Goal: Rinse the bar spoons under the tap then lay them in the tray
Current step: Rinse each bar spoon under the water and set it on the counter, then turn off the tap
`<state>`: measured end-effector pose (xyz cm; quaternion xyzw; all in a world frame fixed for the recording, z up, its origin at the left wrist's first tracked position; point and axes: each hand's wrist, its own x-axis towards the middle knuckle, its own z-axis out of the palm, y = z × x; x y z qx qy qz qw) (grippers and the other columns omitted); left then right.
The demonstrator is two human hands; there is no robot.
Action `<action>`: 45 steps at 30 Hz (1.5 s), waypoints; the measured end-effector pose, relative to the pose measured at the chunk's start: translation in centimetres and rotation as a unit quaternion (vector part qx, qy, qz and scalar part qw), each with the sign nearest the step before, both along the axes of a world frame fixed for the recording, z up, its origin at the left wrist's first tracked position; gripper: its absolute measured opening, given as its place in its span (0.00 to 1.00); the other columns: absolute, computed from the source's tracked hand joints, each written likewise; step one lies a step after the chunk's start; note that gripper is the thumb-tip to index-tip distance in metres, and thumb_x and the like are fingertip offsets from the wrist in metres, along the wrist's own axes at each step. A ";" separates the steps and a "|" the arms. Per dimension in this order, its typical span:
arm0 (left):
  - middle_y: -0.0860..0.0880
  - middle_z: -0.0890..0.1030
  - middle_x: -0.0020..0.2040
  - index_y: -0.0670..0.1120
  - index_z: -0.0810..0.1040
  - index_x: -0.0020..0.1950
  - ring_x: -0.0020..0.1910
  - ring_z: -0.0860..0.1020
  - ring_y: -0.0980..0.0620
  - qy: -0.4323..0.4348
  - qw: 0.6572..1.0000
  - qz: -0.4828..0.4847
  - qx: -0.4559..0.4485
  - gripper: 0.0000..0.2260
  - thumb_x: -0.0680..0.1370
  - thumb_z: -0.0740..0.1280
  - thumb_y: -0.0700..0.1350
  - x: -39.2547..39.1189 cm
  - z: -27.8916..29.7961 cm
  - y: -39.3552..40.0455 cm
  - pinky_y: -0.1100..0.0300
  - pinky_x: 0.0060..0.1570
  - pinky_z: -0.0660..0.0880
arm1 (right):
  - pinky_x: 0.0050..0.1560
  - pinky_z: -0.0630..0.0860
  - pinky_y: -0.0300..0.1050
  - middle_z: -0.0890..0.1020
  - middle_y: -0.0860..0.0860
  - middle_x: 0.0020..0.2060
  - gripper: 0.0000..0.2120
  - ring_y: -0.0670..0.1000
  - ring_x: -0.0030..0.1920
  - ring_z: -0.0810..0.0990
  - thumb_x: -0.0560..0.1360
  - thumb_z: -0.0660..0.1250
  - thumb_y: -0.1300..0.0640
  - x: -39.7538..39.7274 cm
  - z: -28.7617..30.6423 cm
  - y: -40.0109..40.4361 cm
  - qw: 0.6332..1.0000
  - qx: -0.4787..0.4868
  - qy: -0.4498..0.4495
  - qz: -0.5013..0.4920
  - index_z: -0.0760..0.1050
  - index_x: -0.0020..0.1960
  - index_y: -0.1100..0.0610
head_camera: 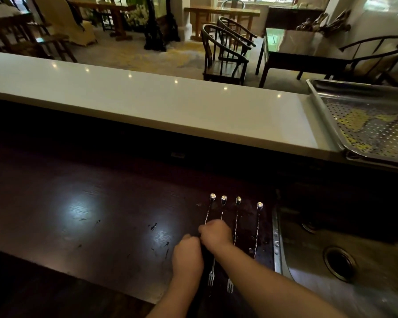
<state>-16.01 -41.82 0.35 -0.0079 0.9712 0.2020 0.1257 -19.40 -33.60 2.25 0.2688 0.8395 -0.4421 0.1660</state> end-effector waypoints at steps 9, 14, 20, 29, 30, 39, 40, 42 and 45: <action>0.47 0.77 0.52 0.46 0.79 0.54 0.48 0.79 0.48 0.027 1.000 0.005 0.008 0.11 0.77 0.59 0.38 0.1 0.5 0.6 0.57 0.46 0.75 | 0.39 0.76 0.52 0.81 0.62 0.34 0.10 0.59 0.36 0.79 0.71 0.64 0.59 1.2 0.7 0.9 0.997 -0.040 0.056 -0.020 0.79 0.35 0.64; 0.47 0.76 0.55 0.46 0.76 0.57 0.54 0.74 0.47 0.085 0.996 -0.037 -0.006 0.11 0.78 0.59 0.41 -0.6 1.9 3.2 0.56 0.50 0.73 | 0.44 0.79 0.53 0.83 0.58 0.35 0.09 0.59 0.38 0.80 0.72 0.64 0.58 1.9 2.4 3.5 0.994 -0.036 0.092 -0.055 0.81 0.38 0.60; 0.50 0.75 0.63 0.52 0.72 0.66 0.61 0.71 0.48 0.172 0.977 -0.110 -0.056 0.17 0.80 0.57 0.53 -0.1 2.0 8.6 0.54 0.55 0.70 | 0.41 0.78 0.46 0.82 0.48 0.34 0.08 0.50 0.38 0.80 0.75 0.64 0.55 4.1 3.0 10.1 0.988 -0.003 0.119 -0.098 0.82 0.42 0.55; 0.47 0.82 0.52 0.48 0.81 0.54 0.53 0.78 0.45 0.239 0.951 -0.196 -0.018 0.11 0.74 0.67 0.50 3.0 3.0 18.9 0.51 0.46 0.74 | 0.41 0.68 0.41 0.84 0.52 0.43 0.11 0.51 0.43 0.78 0.75 0.63 0.52 10.0 2.7 21.2 0.978 0.066 0.121 -0.158 0.83 0.46 0.55; 0.47 0.82 0.53 0.48 0.81 0.55 0.55 0.77 0.45 0.239 0.950 -0.202 -0.014 0.12 0.75 0.66 0.50 3.5 3.1 20.2 0.51 0.48 0.73 | 0.42 0.68 0.41 0.84 0.52 0.44 0.11 0.53 0.45 0.79 0.75 0.62 0.52 10.8 2.7 22.5 0.977 0.069 0.120 -0.160 0.82 0.47 0.55; 0.49 0.76 0.63 0.51 0.75 0.64 0.66 0.69 0.47 0.229 0.932 -0.279 -0.014 0.16 0.79 0.58 0.54 9.0 3.0 31.2 0.53 0.59 0.68 | 0.41 0.72 0.44 0.82 0.52 0.40 0.10 0.54 0.44 0.79 0.75 0.62 0.52 18.1 3.5 34.4 0.963 0.070 0.130 -0.225 0.81 0.44 0.55; 0.49 0.75 0.63 0.51 0.74 0.64 0.67 0.68 0.47 0.229 0.931 -0.285 -0.014 0.17 0.79 0.58 0.54 9.6 3.0 32.3 0.52 0.59 0.68 | 0.45 0.75 0.46 0.83 0.53 0.43 0.12 0.54 0.46 0.79 0.75 0.62 0.52 18.9 3.5 35.6 0.961 0.067 0.130 -0.234 0.82 0.47 0.56; 0.49 0.75 0.63 0.50 0.74 0.64 0.67 0.68 0.47 0.227 0.928 -0.294 -0.015 0.17 0.79 0.58 0.55 10.9 3.0 34.4 0.52 0.59 0.68 | 0.47 0.76 0.48 0.83 0.53 0.44 0.12 0.54 0.46 0.80 0.75 0.62 0.52 20.6 3.4 38.0 0.958 0.061 0.131 -0.249 0.82 0.48 0.56; 0.49 0.76 0.62 0.50 0.75 0.63 0.65 0.69 0.47 0.223 0.925 -0.307 -0.023 0.17 0.79 0.58 0.55 13.0 2.7 37.2 0.53 0.58 0.69 | 0.40 0.73 0.45 0.81 0.51 0.38 0.11 0.52 0.41 0.78 0.75 0.61 0.52 23.0 2.9 41.1 0.956 0.055 0.130 -0.259 0.80 0.43 0.54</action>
